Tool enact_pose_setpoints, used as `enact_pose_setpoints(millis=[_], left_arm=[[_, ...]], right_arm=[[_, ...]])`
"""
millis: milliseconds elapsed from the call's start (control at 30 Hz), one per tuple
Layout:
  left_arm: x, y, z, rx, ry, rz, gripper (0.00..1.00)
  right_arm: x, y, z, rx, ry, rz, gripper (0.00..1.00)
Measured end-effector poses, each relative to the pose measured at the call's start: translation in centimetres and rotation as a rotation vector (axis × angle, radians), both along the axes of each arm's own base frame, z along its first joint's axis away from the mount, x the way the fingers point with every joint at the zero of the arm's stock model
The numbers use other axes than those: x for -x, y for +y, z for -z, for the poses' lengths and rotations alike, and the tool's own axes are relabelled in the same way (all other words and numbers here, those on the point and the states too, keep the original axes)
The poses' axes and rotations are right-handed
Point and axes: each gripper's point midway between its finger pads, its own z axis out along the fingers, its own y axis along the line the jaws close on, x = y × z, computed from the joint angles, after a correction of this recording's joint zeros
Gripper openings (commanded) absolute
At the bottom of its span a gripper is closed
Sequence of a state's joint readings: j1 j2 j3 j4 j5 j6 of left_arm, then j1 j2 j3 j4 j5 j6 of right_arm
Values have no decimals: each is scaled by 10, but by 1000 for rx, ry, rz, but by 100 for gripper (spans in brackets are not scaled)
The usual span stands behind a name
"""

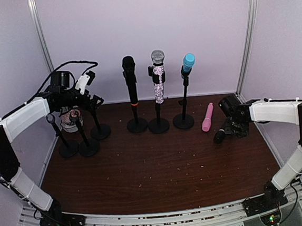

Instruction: Remove the microphone from the stand

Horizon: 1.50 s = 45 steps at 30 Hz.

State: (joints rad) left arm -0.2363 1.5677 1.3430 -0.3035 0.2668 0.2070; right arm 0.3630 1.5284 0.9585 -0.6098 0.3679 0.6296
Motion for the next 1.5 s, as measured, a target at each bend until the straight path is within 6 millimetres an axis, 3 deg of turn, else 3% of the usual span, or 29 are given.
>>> enact_pose_setpoints(millis=[233,567,733,900,1033,1167,1333,1500], left_arm=[[17,-4,-38,43,-13,33,98],[40,-5,-44,57,40,67,98],[53,-5,-59,67,18,79,98],[60,-4,-61,66,14,90,98],[62,-5,-57,67,31,97,98],[64,-7,-58,75,32,108,98],[68,-7,-57,78,35,114,98],[74,-7,-60,83,29,121,98]], right_arm=[[-3,6,1,-37,8,-26,55],[-4,16,-3,-80,19,-72,74],[-5,17,-25,-95,-32,-85,77],[-9,23,-66,-123,-137,-119,83],[-18,43,-124,-138,-286,-206,85],[-30,79,-183,-123,-443,-346,89],[-38,141,-249,-51,-636,-546,92],[-64,185,-295,38,-755,-600,93]])
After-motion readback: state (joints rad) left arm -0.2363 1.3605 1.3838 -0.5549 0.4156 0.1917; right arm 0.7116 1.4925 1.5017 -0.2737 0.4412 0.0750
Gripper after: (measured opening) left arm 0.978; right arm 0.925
